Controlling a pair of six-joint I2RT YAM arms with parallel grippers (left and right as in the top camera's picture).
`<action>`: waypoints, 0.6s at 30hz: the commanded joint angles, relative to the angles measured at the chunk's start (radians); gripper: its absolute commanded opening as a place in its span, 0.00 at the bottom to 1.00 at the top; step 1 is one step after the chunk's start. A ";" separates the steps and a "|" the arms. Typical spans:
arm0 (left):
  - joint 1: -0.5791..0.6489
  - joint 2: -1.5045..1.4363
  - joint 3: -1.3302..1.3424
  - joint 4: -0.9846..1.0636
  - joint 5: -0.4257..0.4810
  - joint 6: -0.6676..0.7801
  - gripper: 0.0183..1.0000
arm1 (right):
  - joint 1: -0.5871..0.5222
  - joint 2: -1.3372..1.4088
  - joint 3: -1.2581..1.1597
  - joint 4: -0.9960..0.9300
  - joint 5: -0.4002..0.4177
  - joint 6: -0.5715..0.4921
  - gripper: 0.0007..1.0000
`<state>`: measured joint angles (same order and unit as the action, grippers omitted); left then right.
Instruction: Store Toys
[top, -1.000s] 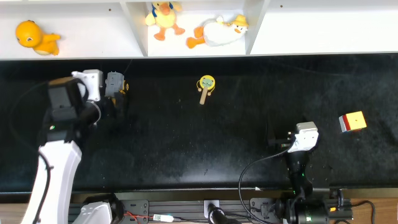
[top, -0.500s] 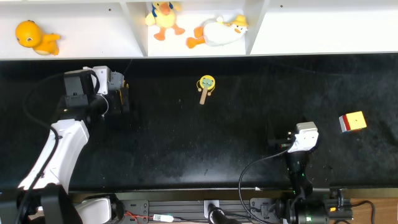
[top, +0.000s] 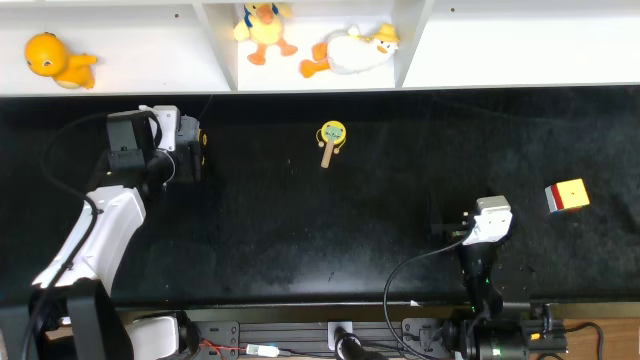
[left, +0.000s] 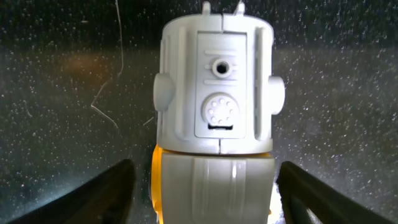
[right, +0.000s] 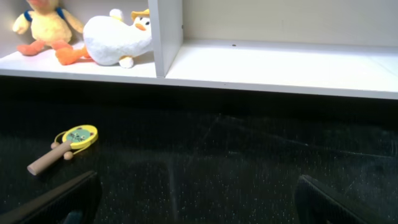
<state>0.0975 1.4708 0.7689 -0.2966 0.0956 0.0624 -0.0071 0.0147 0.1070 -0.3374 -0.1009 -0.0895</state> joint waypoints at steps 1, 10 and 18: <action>-0.003 0.005 -0.006 0.005 -0.009 0.017 0.66 | -0.006 -0.011 -0.006 0.006 -0.010 0.000 1.00; -0.003 -0.028 -0.006 0.004 -0.009 0.020 0.45 | -0.006 -0.011 -0.006 0.006 -0.010 0.000 1.00; -0.003 -0.154 -0.006 -0.063 -0.009 0.020 0.43 | -0.006 -0.011 -0.006 0.006 -0.010 0.000 1.00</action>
<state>0.0975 1.3891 0.7670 -0.3477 0.0921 0.0628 -0.0071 0.0147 0.1070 -0.3370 -0.1009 -0.0895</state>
